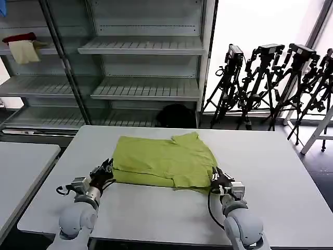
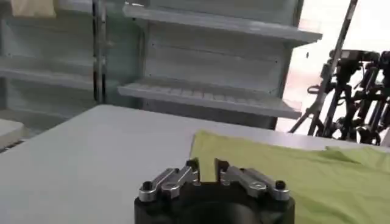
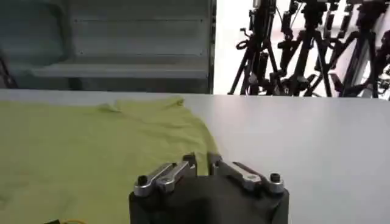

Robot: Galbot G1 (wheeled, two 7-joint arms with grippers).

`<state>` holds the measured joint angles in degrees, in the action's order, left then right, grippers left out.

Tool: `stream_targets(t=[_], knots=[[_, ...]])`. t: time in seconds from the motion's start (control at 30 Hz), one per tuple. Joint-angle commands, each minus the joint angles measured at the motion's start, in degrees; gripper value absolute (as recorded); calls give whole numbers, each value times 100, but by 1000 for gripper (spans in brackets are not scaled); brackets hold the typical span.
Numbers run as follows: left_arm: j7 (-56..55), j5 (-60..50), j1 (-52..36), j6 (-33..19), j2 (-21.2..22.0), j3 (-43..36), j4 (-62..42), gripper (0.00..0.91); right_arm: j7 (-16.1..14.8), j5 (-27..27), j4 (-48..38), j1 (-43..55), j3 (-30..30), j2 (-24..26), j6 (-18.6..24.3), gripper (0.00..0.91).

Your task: Fold and organize the clothes.

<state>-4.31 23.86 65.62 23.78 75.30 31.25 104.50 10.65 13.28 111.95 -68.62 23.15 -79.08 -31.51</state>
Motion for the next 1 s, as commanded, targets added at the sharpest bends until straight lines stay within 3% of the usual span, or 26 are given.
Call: stream_targets(t=[0.03,0.2,0.37,0.67,1.0], knots=[[-40,69,-2,-78,-39,83,56,907,-19,55,9,-40,227,-7,169,907],[-9,190,461,268,-230,185,504,907,-313,297,760,-528,460,128,-143,907],[53,301,978,446,-377,256,946,907,-520,367,1505,-1375,346,320,-169,907],[-23,225,1280,744,-360,335,1382,907,-836,-122,1741,-2091,352,313,-156,907],[-47,198,1175,768,-334,314,1184,907,-864,-347,1727,-2025,393,316,-157,887]])
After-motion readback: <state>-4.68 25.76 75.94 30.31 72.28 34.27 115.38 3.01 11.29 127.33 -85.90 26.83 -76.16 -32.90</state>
